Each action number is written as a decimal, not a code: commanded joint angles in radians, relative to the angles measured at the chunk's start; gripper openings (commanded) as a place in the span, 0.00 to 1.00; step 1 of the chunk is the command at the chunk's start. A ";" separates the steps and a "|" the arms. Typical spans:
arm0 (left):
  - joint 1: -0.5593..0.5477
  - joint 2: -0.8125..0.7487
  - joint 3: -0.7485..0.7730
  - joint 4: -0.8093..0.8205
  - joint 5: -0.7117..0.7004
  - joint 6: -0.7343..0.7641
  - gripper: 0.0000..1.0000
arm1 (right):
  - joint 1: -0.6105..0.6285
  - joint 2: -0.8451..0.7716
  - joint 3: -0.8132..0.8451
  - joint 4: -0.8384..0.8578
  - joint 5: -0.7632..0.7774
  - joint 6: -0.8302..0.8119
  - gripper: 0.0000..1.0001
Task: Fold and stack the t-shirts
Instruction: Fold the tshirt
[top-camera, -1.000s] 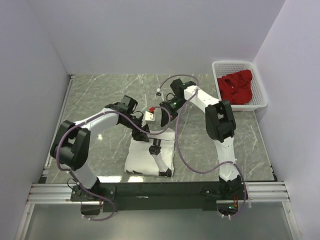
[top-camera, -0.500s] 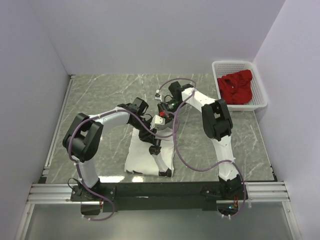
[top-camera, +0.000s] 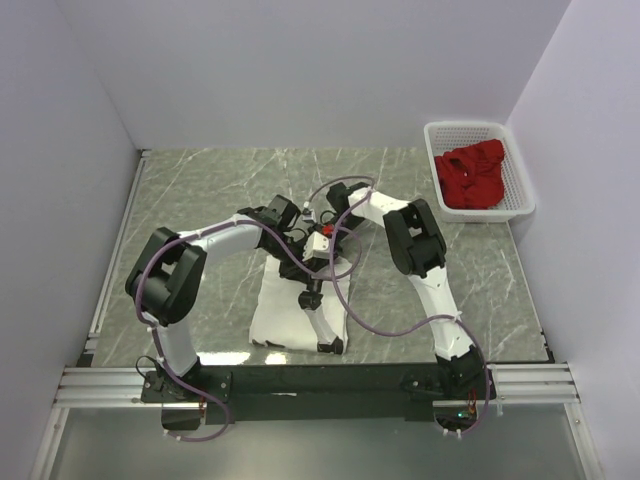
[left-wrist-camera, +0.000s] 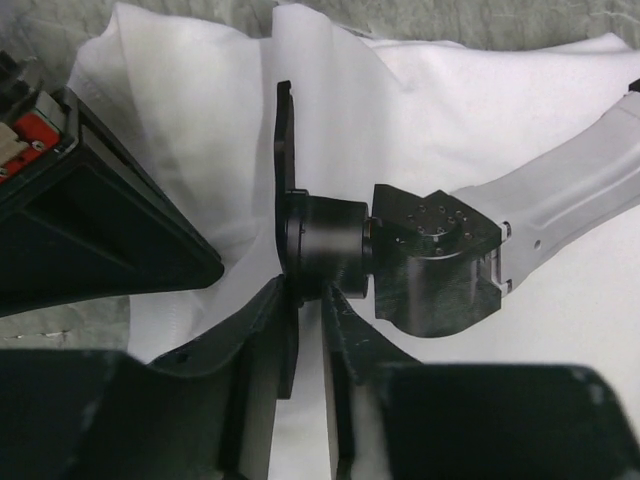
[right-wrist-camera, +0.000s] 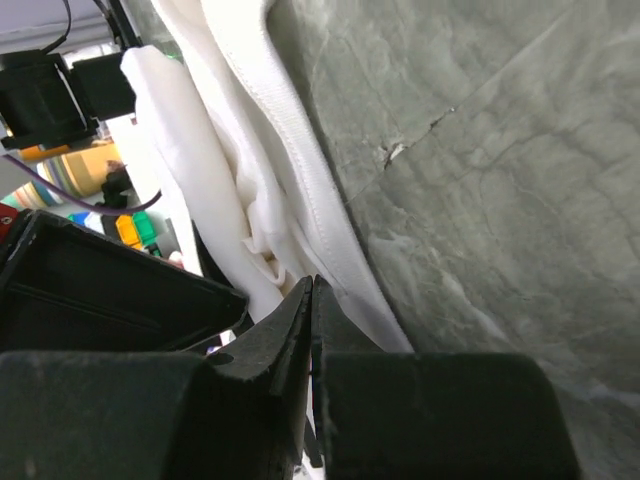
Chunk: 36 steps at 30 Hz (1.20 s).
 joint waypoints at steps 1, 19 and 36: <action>-0.006 -0.021 0.037 -0.026 -0.009 0.006 0.28 | 0.002 0.011 0.053 -0.022 0.005 -0.036 0.08; -0.012 -0.133 0.068 0.028 -0.036 0.033 0.01 | 0.003 0.055 0.057 -0.084 0.031 -0.105 0.08; 0.001 -0.103 0.056 0.217 -0.156 0.104 0.00 | 0.004 0.065 0.050 -0.102 0.025 -0.125 0.08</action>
